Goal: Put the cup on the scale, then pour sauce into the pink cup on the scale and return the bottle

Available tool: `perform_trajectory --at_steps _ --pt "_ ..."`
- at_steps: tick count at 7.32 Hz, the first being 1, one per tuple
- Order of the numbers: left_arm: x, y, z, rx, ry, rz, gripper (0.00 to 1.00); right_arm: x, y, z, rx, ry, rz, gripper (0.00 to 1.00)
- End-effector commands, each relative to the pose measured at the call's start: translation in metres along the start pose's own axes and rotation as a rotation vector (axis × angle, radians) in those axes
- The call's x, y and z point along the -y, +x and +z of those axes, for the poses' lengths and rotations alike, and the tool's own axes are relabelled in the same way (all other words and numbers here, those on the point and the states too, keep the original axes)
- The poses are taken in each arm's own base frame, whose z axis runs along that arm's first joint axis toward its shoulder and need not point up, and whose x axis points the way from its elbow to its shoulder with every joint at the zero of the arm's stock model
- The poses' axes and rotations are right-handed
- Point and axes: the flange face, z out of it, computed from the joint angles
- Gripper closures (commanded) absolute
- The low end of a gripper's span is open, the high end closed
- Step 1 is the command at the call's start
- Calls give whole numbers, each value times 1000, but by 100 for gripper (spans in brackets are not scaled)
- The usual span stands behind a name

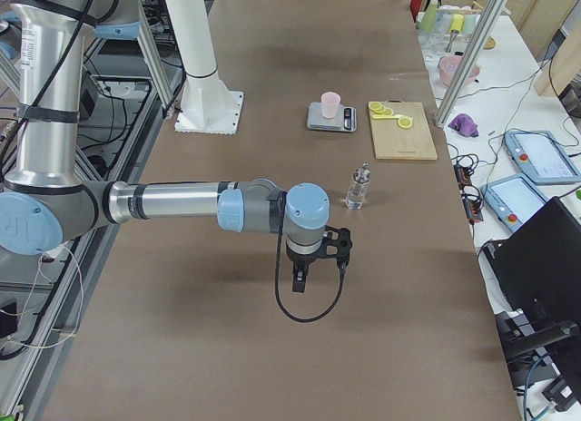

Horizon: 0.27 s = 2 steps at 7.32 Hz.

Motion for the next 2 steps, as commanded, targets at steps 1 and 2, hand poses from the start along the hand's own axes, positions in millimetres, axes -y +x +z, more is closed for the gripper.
perform_trajectory --at_steps 1,2 --pt "0 0 0 0 0 1 2 1 -1 0 8 1 -1 0" --pt "0 0 0 0 1 2 2 1 -1 -1 8 2 -2 0"
